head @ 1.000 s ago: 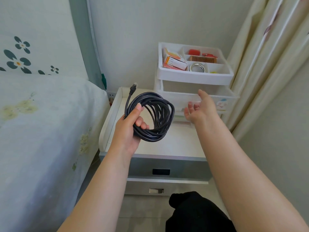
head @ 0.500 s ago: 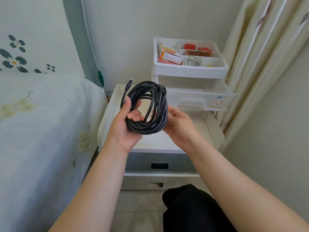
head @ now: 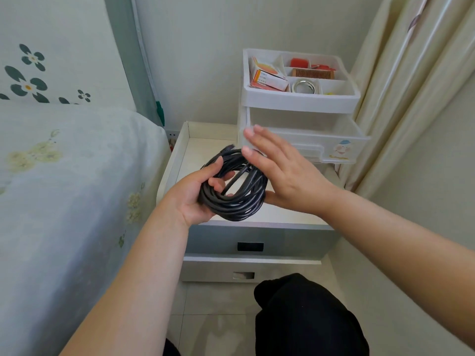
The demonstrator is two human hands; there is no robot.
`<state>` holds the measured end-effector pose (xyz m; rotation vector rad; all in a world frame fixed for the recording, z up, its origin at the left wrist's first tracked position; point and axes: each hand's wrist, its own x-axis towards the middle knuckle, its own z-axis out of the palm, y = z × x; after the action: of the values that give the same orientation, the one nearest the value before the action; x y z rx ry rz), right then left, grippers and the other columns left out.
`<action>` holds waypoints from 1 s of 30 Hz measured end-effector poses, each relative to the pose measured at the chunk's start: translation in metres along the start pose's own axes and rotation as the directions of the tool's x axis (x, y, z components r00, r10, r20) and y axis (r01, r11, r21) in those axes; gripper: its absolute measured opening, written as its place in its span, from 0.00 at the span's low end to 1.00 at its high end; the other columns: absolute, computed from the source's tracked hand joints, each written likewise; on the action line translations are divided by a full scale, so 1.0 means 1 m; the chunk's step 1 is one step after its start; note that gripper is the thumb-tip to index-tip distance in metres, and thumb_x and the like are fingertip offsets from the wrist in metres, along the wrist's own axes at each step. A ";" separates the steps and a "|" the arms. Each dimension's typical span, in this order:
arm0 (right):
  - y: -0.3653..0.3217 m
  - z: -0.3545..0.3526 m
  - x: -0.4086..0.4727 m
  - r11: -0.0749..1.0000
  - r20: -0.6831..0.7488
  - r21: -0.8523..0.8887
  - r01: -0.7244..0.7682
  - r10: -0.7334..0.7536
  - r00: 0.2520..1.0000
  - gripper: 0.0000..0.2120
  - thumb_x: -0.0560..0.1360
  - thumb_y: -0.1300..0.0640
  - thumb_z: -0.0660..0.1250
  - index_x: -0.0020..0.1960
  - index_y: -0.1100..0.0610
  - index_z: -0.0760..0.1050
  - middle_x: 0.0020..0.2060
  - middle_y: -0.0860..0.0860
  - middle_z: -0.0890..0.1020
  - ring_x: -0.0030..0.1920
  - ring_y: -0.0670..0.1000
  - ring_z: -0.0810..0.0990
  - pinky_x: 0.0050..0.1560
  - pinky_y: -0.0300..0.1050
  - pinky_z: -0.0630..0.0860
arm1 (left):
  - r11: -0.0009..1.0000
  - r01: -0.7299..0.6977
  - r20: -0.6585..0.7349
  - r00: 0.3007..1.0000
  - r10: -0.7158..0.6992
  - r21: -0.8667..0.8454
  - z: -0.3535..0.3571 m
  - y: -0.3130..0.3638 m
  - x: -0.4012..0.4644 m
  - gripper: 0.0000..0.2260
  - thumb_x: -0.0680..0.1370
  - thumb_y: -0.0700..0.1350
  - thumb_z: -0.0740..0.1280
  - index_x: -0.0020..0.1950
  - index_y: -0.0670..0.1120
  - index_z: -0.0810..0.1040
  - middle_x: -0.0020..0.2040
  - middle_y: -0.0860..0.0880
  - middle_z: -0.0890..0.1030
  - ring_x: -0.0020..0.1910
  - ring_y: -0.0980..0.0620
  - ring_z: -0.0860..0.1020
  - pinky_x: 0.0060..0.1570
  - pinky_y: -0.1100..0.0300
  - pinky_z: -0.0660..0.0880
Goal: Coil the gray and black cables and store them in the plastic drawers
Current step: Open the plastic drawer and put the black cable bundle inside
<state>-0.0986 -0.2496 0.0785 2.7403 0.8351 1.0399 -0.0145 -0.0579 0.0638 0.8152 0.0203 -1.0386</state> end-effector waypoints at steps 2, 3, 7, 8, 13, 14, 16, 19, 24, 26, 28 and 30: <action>-0.001 -0.001 -0.001 0.992 -0.016 0.030 0.121 -0.120 0.993 0.28 0.76 0.52 0.69 0.70 0.58 0.61 0.69 0.59 0.70 0.70 0.63 0.66 0.64 0.61 0.68 | 0.998 0.008 -0.020 1.000 -0.007 0.069 -0.001 -0.001 -0.001 0.09 0.77 0.50 0.66 0.45 0.45 0.78 0.22 0.53 0.71 0.20 0.59 0.70 0.26 0.66 0.74; -0.002 -0.001 -0.003 0.986 -0.026 0.046 0.159 -0.157 0.987 0.26 0.76 0.54 0.69 0.69 0.59 0.63 0.67 0.58 0.72 0.68 0.62 0.70 0.63 0.59 0.71 | 0.996 0.015 -0.021 1.000 -0.013 0.089 -0.002 -0.002 0.000 0.09 0.76 0.51 0.67 0.45 0.46 0.79 0.23 0.53 0.72 0.20 0.59 0.70 0.26 0.66 0.74; 0.002 -0.005 -0.007 0.985 -0.079 0.027 0.169 -0.166 0.983 0.19 0.78 0.56 0.67 0.66 0.58 0.67 0.58 0.54 0.73 0.58 0.59 0.78 0.54 0.49 0.77 | 0.995 0.035 0.036 0.999 -0.039 0.097 -0.008 -0.005 0.005 0.24 0.71 0.63 0.67 0.53 0.44 0.80 0.30 0.52 0.75 0.30 0.56 0.75 0.42 0.62 0.76; 0.002 -0.006 -0.007 0.989 -0.097 0.028 0.145 -0.142 0.985 0.18 0.78 0.56 0.66 0.66 0.58 0.67 0.57 0.54 0.73 0.57 0.58 0.79 0.52 0.48 0.78 | 0.995 0.035 0.078 0.996 -0.042 0.096 -0.008 -0.005 0.006 0.29 0.70 0.66 0.65 0.56 0.42 0.79 0.34 0.50 0.77 0.36 0.54 0.77 0.48 0.60 0.76; 0.010 -0.025 -0.009 0.991 -0.141 0.078 -0.107 0.117 0.983 0.22 0.76 0.55 0.69 0.66 0.59 0.66 0.55 0.60 0.79 0.56 0.57 0.78 0.50 0.50 0.78 | 0.994 -0.066 0.288 0.957 0.039 0.086 -0.006 -0.004 0.005 0.40 0.71 0.71 0.55 0.72 0.44 0.68 0.66 0.40 0.76 0.66 0.39 0.74 0.67 0.41 0.68; 0.015 -0.032 -0.007 0.975 -0.143 0.104 -0.197 0.211 0.967 0.24 0.74 0.56 0.70 0.67 0.58 0.65 0.56 0.60 0.78 0.56 0.55 0.76 0.52 0.50 0.78 | 0.991 -0.093 0.238 0.969 0.069 0.091 -0.005 -0.003 0.005 0.39 0.71 0.71 0.54 0.71 0.44 0.68 0.65 0.40 0.77 0.64 0.39 0.75 0.65 0.40 0.69; 0.028 -0.047 -0.002 0.904 -0.132 0.171 -0.392 0.415 0.900 0.29 0.71 0.55 0.71 0.69 0.56 0.64 0.58 0.56 0.76 0.58 0.52 0.74 0.53 0.51 0.78 | 0.985 -0.124 0.115 0.987 0.110 0.119 -0.005 -0.003 0.006 0.36 0.73 0.70 0.54 0.69 0.44 0.69 0.60 0.42 0.81 0.60 0.40 0.79 0.62 0.41 0.72; 0.043 -0.060 0.005 0.780 -0.115 0.279 -0.559 0.606 0.787 0.29 0.72 0.54 0.71 0.69 0.56 0.66 0.60 0.45 0.73 0.58 0.45 0.74 0.54 0.48 0.78 | 0.970 -0.131 0.025 0.991 0.129 0.204 -0.007 -0.006 0.009 0.32 0.74 0.68 0.56 0.67 0.44 0.71 0.57 0.44 0.83 0.57 0.43 0.81 0.58 0.44 0.75; 0.054 -0.075 0.018 0.567 -0.095 0.628 -0.533 0.736 0.671 0.26 0.71 0.60 0.72 0.67 0.55 0.69 0.57 0.48 0.77 0.56 0.47 0.78 0.49 0.40 0.78 | 0.952 -0.165 -0.036 0.983 0.180 0.257 -0.007 -0.004 0.013 0.30 0.74 0.66 0.57 0.65 0.44 0.72 0.55 0.45 0.84 0.54 0.45 0.82 0.55 0.46 0.77; 0.062 -0.080 0.021 0.574 -0.150 0.622 -0.533 0.755 0.638 0.25 0.71 0.60 0.72 0.66 0.56 0.69 0.57 0.50 0.77 0.55 0.49 0.78 0.49 0.41 0.78 | 0.949 -0.178 -0.064 0.978 0.201 0.261 -0.007 -0.004 0.014 0.30 0.74 0.65 0.58 0.65 0.44 0.73 0.55 0.45 0.84 0.54 0.45 0.82 0.55 0.46 0.77; 0.072 -0.085 0.022 0.631 -0.173 0.497 -0.595 0.744 0.645 0.26 0.71 0.57 0.72 0.66 0.52 0.68 0.58 0.48 0.76 0.58 0.48 0.76 0.52 0.48 0.79 | 0.942 -0.180 -0.094 0.972 0.214 0.284 -0.007 -0.004 0.015 0.28 0.75 0.65 0.58 0.64 0.44 0.74 0.55 0.45 0.84 0.54 0.45 0.82 0.55 0.47 0.77; 0.082 -0.086 0.020 0.699 -0.098 0.267 -0.663 0.704 0.703 0.27 0.71 0.53 0.72 0.67 0.47 0.67 0.60 0.44 0.74 0.60 0.46 0.74 0.55 0.53 0.77 | 0.922 -0.174 -0.113 0.968 0.225 0.345 -0.006 -0.006 0.016 0.27 0.75 0.64 0.58 0.63 0.45 0.74 0.55 0.45 0.83 0.54 0.46 0.82 0.56 0.48 0.77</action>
<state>-0.1037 -0.3179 0.1783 3.2611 -0.1579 1.4095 -0.0082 -0.0677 0.0503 1.1790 -0.1114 -0.7928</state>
